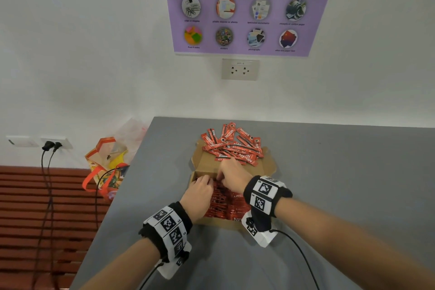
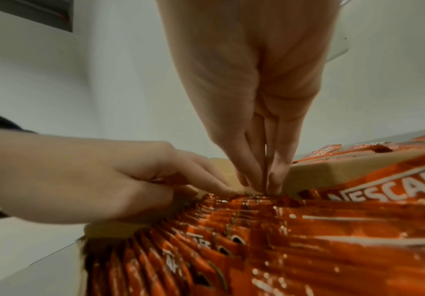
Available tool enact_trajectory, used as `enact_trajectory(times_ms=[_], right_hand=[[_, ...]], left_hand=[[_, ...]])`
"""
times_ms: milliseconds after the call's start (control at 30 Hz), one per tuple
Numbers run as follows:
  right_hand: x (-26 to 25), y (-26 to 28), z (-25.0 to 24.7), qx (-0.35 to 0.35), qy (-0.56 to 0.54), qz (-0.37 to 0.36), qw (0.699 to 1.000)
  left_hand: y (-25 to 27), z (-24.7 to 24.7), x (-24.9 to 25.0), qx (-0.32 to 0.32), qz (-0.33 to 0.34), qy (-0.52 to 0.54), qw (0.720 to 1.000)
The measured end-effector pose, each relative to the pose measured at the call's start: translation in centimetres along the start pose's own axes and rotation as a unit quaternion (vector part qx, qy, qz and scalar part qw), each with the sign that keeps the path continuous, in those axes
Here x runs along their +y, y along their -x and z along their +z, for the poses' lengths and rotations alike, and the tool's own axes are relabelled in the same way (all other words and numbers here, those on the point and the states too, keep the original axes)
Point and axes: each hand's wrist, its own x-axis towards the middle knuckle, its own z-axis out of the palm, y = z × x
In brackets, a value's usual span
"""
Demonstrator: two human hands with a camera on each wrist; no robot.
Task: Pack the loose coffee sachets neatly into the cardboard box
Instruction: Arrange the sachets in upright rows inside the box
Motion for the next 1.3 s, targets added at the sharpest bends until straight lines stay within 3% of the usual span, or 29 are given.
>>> enact_trajectory(times_ms=[200, 300, 567, 733, 867, 967, 1133, 1300], right_hand=[[0.5, 0.1, -0.3, 0.013, -0.001, 0.005, 1.0], [0.9, 0.4, -0.8, -0.018, 0.007, 0.003, 1.0], [4.4, 5.3, -4.3, 0.079, -0.076, 0.08, 0.991], [5.3, 8.6, -1.5, 0.019, -0.068, 0.029, 0.997], [5.8, 9.3, -0.1, -0.023, 0.043, -0.009, 0.999], [5.9, 9.5, 0.2, -0.019, 0.057, -0.009, 0.998], [4.4, 9.2, 0.5, 0.039, 0.029, -0.029, 0.998], [3.6, 8.3, 2.4, -0.004, 0.07, -0.063, 0.996]], left_hand=[[0.2, -0.6, -0.1, 0.0, 0.002, 0.034, 0.999], [0.3, -1.0, 0.0, -0.009, 0.003, 0.041, 0.999], [0.5, -3.3, -1.2, 0.119, -0.078, 0.106, 0.984], [1.2, -2.6, -1.0, 0.078, -0.083, 0.06, 0.992], [2.1, -1.1, -1.2, 0.022, -0.113, 0.023, 0.993], [2.7, -0.2, -1.5, -0.01, -0.13, 0.032, 0.991], [3.2, 0.3, -1.2, -0.005, -0.151, 0.11, 0.982], [3.2, -0.4, -0.2, -0.025, -0.176, 0.124, 0.976]])
